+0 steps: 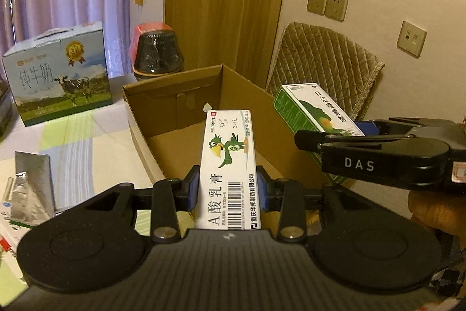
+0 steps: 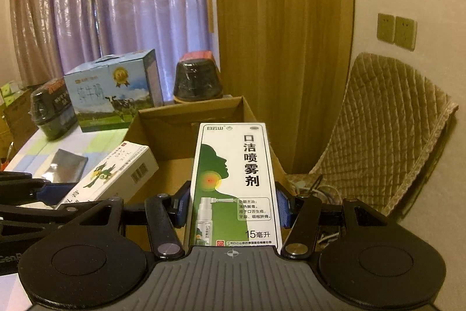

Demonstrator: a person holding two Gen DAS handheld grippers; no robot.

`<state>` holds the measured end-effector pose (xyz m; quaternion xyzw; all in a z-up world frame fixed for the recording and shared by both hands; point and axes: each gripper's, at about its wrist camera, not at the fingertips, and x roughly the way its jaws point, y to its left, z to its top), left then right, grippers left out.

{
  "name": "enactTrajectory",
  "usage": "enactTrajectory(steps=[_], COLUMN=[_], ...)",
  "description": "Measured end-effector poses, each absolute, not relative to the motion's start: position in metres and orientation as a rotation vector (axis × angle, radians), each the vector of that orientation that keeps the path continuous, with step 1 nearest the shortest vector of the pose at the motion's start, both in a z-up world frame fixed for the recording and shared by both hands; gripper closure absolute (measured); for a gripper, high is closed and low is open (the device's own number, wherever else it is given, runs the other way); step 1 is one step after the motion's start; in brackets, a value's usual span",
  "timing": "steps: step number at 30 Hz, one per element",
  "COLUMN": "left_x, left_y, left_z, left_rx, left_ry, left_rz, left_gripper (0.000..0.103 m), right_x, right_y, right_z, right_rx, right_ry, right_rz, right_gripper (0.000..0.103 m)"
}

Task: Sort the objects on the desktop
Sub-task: 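Open the left tool over the cardboard box while the right tool releases the spray box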

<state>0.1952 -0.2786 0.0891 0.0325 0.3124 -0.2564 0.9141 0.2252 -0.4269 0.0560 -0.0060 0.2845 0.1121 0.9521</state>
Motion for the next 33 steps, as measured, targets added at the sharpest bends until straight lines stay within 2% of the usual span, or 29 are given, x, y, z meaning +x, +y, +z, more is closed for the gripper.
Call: enactTrajectory(steps=[8, 22, 26, 33], left_x=[0.211, 0.205, 0.201, 0.188], left_y=[-0.286, -0.247, -0.24, -0.228], left_z=[0.077, 0.084, 0.085, 0.088], left_rx=[0.071, 0.045, 0.043, 0.036], left_ry=[0.663, 0.648, 0.649, 0.644], left_rz=[-0.523, -0.449, -0.442, -0.433], left_gripper=[0.068, 0.064, 0.064, 0.061], right_x=[0.234, 0.237, 0.234, 0.217], right_y=[-0.429, -0.416, -0.415, -0.417], right_z=[0.048, 0.052, 0.06, 0.074], right_rx=[-0.001, 0.036, 0.041, 0.048], right_ry=[0.593, 0.59, 0.567, 0.552], right_rz=[0.23, 0.288, 0.28, 0.269], right_gripper=[0.05, 0.05, 0.044, 0.039])
